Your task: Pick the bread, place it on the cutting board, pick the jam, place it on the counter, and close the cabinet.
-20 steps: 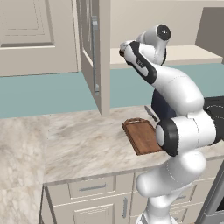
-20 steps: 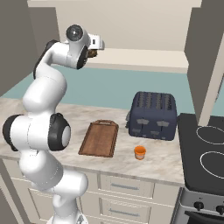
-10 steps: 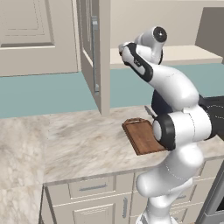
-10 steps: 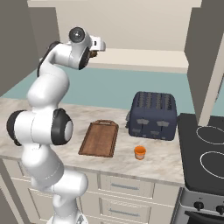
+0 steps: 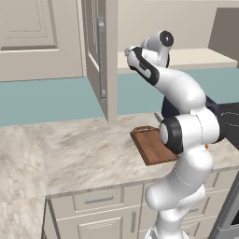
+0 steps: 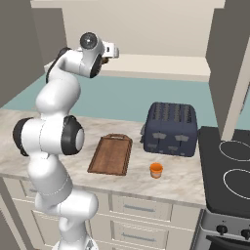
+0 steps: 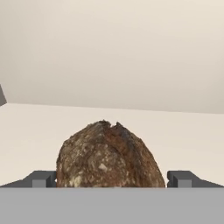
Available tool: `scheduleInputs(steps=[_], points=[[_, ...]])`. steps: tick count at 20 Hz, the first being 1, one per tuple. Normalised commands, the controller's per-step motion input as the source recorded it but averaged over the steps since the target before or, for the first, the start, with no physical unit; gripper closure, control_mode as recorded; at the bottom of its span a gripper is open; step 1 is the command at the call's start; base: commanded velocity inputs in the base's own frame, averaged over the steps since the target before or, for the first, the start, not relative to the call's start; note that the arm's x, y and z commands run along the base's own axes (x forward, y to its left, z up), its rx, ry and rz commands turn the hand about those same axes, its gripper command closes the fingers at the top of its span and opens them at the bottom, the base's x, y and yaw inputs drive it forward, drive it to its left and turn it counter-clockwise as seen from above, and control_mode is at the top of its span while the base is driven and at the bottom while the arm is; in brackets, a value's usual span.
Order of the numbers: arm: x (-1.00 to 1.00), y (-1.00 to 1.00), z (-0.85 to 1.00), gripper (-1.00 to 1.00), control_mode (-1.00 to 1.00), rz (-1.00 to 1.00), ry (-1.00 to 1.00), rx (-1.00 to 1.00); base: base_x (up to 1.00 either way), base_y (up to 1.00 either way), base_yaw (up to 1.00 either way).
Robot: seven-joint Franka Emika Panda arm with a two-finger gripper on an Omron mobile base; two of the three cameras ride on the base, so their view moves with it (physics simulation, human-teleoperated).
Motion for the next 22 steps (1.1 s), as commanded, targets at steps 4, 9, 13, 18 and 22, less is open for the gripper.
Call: scheduleInputs(steps=[4, 9, 13, 18, 22], points=[[0.31, 0.02, -0.05, -1.00, -1.00, 0.00, 0.00, 0.00, 0.00, 0.00, 0.00], [0.36, 0.01, 0.00, -1.00, -1.00, 0.00, 0.00, 0.00, 0.00, 0.00, 0.00], [0.32, 0.03, -0.04, 1.00, -1.00, 0.00, 0.00, 0.00, 0.00, 0.00, 0.00], [0.21, 0.06, -0.07, 1.00, -1.00, 0.00, 0.00, 0.00, 0.00, 0.00, 0.00], [-0.01, 0.00, -0.02, 1.00, -1.00, 0.00, 0.00, 0.00, 0.00, 0.00, 0.00]])
